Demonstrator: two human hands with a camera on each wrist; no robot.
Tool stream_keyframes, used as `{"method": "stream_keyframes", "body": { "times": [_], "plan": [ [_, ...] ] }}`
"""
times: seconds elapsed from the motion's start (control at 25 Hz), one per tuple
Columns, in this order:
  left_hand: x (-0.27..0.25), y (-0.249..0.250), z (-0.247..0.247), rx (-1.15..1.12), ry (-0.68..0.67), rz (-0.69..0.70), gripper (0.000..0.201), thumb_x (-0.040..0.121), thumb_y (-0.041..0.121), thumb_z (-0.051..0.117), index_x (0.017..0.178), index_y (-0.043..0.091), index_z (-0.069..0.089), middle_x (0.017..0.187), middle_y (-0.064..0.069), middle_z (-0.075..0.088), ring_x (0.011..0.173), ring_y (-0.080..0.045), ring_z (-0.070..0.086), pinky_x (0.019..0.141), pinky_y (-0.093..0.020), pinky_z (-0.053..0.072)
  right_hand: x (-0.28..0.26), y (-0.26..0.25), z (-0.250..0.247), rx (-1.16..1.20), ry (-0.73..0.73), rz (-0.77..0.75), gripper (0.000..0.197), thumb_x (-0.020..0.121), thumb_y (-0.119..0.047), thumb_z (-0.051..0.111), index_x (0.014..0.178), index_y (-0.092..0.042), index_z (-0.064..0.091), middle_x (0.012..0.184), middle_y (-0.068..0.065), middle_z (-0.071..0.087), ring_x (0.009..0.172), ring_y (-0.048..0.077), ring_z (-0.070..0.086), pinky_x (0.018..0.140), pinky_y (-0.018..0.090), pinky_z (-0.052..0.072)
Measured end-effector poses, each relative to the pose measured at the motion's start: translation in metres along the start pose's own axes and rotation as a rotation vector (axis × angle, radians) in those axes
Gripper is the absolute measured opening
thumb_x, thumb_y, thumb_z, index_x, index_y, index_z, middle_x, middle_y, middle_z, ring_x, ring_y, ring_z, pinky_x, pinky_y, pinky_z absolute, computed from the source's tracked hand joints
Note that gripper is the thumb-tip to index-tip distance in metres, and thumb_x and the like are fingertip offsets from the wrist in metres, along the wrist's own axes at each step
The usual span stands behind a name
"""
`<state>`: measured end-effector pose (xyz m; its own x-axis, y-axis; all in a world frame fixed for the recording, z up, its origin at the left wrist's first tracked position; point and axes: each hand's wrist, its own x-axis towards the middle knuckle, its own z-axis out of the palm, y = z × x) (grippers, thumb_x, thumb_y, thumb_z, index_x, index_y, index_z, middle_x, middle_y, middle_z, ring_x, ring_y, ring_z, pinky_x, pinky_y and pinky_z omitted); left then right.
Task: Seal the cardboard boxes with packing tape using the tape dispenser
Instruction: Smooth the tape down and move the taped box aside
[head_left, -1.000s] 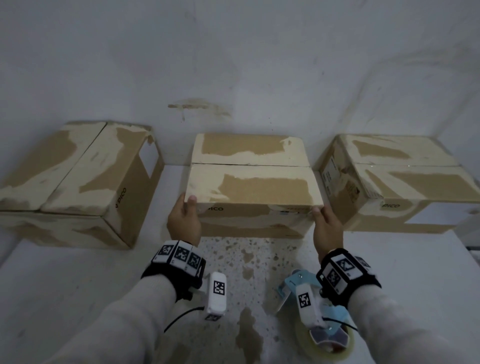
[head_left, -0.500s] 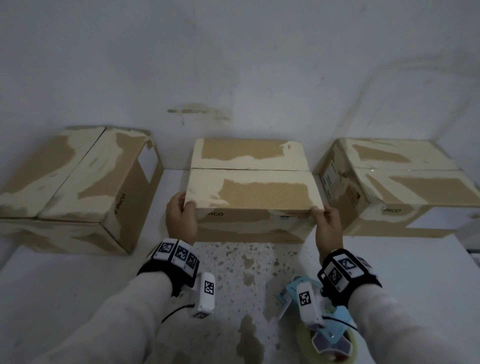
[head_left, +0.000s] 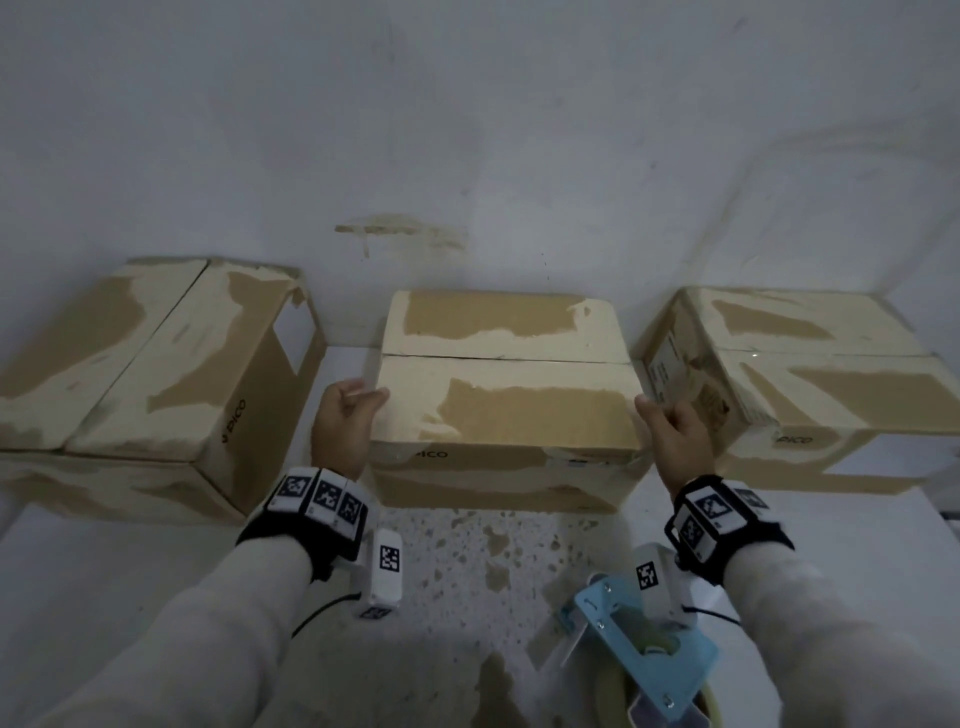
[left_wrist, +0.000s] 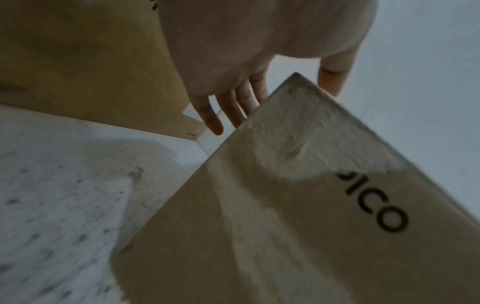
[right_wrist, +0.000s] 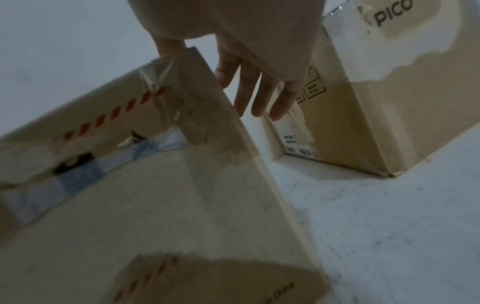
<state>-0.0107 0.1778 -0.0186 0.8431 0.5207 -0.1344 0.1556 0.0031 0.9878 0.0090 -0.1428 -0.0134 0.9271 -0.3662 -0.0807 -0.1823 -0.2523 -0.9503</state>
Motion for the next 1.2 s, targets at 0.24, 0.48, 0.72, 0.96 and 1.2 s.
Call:
{"method": "stream_keyframes", "body": {
  "times": [0.24,0.48,0.72,0.96,1.2],
  "plan": [
    [0.027,0.004,0.013,-0.047,-0.344,-0.133,0.073,0.094,0.015,0.051,0.151,0.015,0.005,0.158,-0.002,0.016,0.143,-0.023,0.022,0.115,-0.042,0.025,0.023,-0.01,0.012,0.064,-0.37,0.062,0.044,0.09,-0.02,0.044,0.134,-0.022,0.04,0.128,0.001,0.052,0.114,0.02,0.051,0.092,0.035,0.042],
    [0.033,-0.005,0.01,0.106,-0.444,0.014,0.071,0.087,0.025,0.063,0.146,0.014,0.025,0.143,-0.01,0.044,0.13,-0.028,0.044,0.103,-0.041,0.04,0.019,-0.021,0.011,-0.02,-0.396,-0.022,0.032,0.094,-0.011,0.038,0.121,-0.026,0.044,0.116,0.001,0.056,0.102,0.012,0.055,0.071,0.013,0.046],
    [0.007,0.032,0.029,0.979,-0.465,0.385,0.132,0.048,0.099,0.013,0.15,0.018,-0.007,0.159,0.002,-0.015,0.146,-0.017,-0.013,0.117,-0.044,-0.005,-0.004,-0.045,0.025,-1.054,-0.197,-0.427,0.059,0.094,-0.037,0.036,0.145,-0.014,0.021,0.157,0.009,0.017,0.145,0.025,0.014,0.113,0.048,0.017],
    [-0.01,0.029,0.076,1.23,-0.724,0.559,0.134,0.043,0.093,-0.019,0.151,0.016,-0.005,0.16,-0.001,-0.01,0.146,-0.014,-0.013,0.118,-0.038,-0.007,-0.019,-0.059,0.104,-1.312,-0.68,-0.631,0.072,0.094,-0.046,0.027,0.149,-0.014,-0.005,0.159,0.006,-0.012,0.146,0.024,-0.013,0.116,0.051,0.002],
    [0.007,0.027,0.048,1.337,-0.676,0.568,0.133,0.042,0.093,-0.02,0.151,0.018,-0.003,0.159,0.004,-0.011,0.147,-0.012,-0.01,0.118,-0.042,-0.004,-0.003,-0.049,0.08,-1.212,-0.644,-0.577,0.082,0.084,-0.066,0.007,0.15,-0.017,-0.001,0.16,0.0,-0.008,0.147,0.018,-0.008,0.117,0.044,0.0]
  ]
}}
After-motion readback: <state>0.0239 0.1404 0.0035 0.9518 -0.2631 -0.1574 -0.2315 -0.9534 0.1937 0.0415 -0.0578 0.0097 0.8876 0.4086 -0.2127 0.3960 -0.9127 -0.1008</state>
